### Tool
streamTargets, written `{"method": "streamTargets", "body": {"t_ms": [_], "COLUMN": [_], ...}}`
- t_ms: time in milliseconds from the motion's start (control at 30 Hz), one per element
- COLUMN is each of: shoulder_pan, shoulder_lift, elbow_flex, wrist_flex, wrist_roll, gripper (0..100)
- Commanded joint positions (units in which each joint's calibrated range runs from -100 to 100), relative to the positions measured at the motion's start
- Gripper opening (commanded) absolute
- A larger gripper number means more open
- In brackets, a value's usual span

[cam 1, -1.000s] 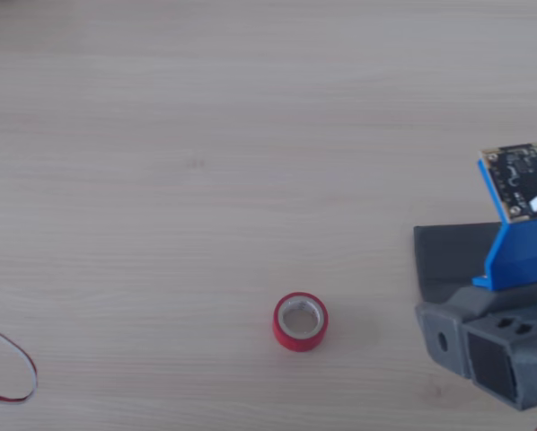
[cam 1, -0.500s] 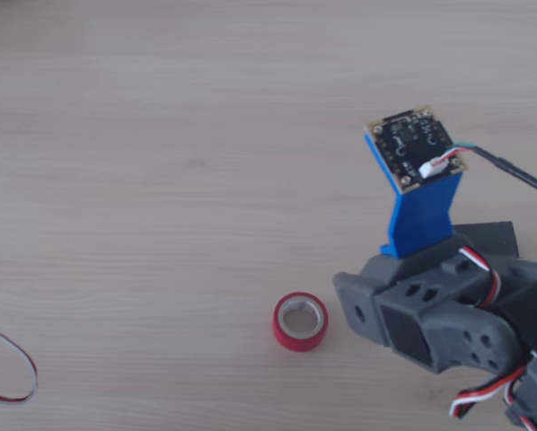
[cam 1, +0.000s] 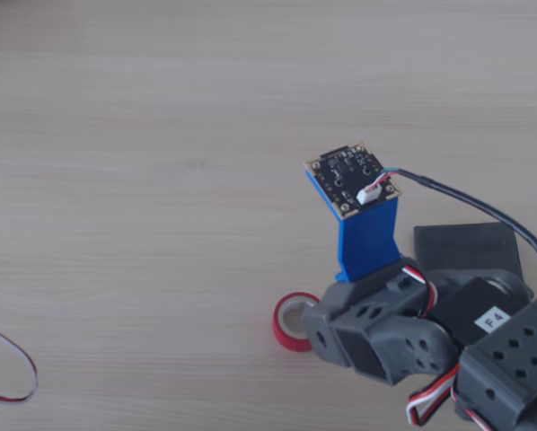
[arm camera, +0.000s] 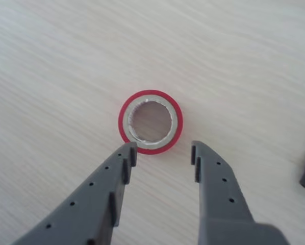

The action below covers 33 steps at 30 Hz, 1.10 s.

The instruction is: Grab the red tape and move it to the grey mat

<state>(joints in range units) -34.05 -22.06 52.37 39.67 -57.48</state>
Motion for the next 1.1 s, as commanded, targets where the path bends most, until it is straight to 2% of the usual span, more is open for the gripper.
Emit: {"method": "streamTargets", "body": {"t_ms": [0,133,333,667,1067], "shoulder_pan": [0.42,1.23,2.94,3.93,5.02], "shoulder_lift": [1.1,3.01,6.33,9.16,19.95], "elbow_flex": [-2.98,-3.07,-2.98,-4.43,-12.11], "wrist_flex": [-0.82,-0.99,-7.01,-7.1,-7.1], "wrist_roll": [-0.29,-0.29,-0.19,-0.24,-0.19], "gripper": [17,17,17,17,17]}}
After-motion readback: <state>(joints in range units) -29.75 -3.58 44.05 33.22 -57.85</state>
